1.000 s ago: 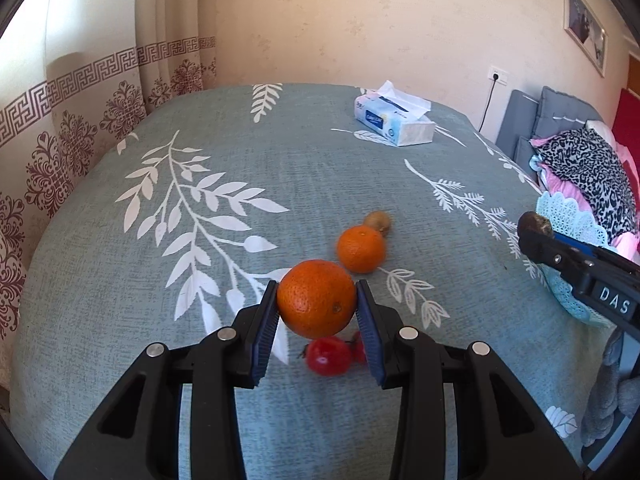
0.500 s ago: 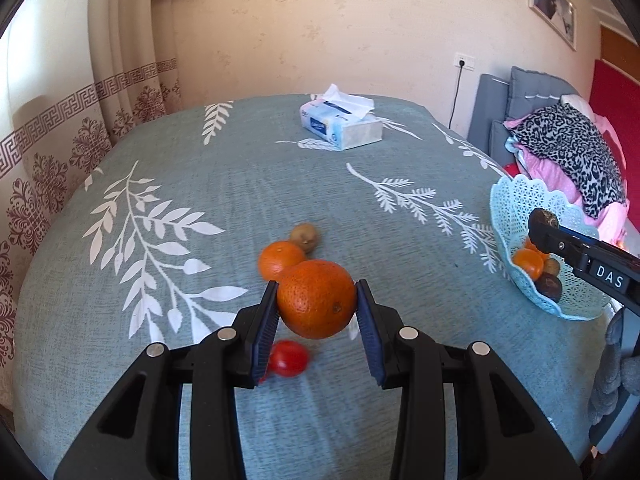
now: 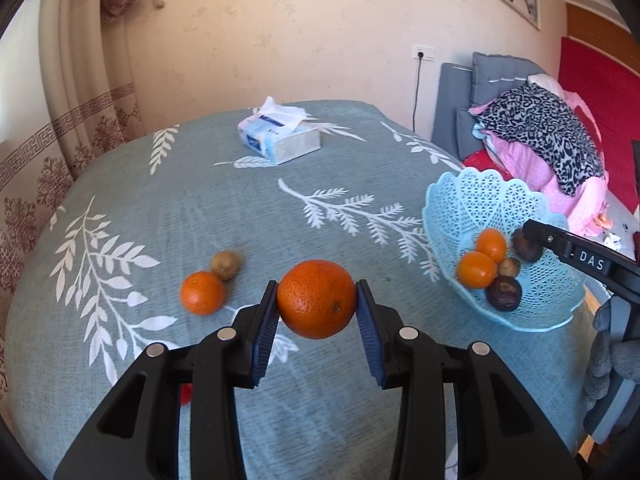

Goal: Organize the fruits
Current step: 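Carry the orange and dark fruit over the blue basket with both tools, then open right tool to drop the dark fruit while left tool releases the orange, then move both tools back from the basket toward the remaining fruits, then grasp a small orange with the left tool, then close right tool on the brown fuzzy fruit while left tool holds the orange, then carry the orange and brown fruit over the basket with both tools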

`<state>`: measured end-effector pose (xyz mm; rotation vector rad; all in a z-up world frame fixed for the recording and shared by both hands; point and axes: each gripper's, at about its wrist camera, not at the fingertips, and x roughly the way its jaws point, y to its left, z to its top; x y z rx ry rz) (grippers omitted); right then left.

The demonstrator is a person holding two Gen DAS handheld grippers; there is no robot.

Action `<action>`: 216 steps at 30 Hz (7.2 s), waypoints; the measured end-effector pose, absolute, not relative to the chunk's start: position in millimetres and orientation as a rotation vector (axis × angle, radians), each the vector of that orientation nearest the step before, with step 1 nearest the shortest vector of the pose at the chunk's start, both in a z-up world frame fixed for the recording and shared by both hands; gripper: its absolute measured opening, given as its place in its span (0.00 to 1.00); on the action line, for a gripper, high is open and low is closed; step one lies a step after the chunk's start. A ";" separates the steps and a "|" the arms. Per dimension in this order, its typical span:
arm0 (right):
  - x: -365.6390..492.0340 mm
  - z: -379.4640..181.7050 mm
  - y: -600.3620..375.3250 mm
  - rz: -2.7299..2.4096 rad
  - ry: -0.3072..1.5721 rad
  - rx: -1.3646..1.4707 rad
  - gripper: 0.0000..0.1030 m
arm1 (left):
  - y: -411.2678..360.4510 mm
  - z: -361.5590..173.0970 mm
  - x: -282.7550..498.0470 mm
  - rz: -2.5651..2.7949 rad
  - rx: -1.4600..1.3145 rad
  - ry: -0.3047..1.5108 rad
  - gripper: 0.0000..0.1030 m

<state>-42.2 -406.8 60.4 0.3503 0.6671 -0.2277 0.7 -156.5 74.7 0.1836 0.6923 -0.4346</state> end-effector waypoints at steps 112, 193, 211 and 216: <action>12.2 50.3 -209.9 0.195 0.778 0.114 0.51 | -26.4 57.3 96.0 -0.224 -0.077 0.746 0.38; 12.4 68.9 -291.3 -0.098 0.729 0.151 0.28 | -82.7 49.5 40.6 -0.293 0.093 0.677 0.38; -20.0 65.4 -345.0 -0.190 0.698 0.229 0.29 | -118.8 55.0 19.2 -0.359 0.148 0.682 0.39; -27.5 66.2 -357.8 -0.206 0.673 0.250 0.43 | -134.6 57.9 15.5 -0.383 0.164 0.686 0.38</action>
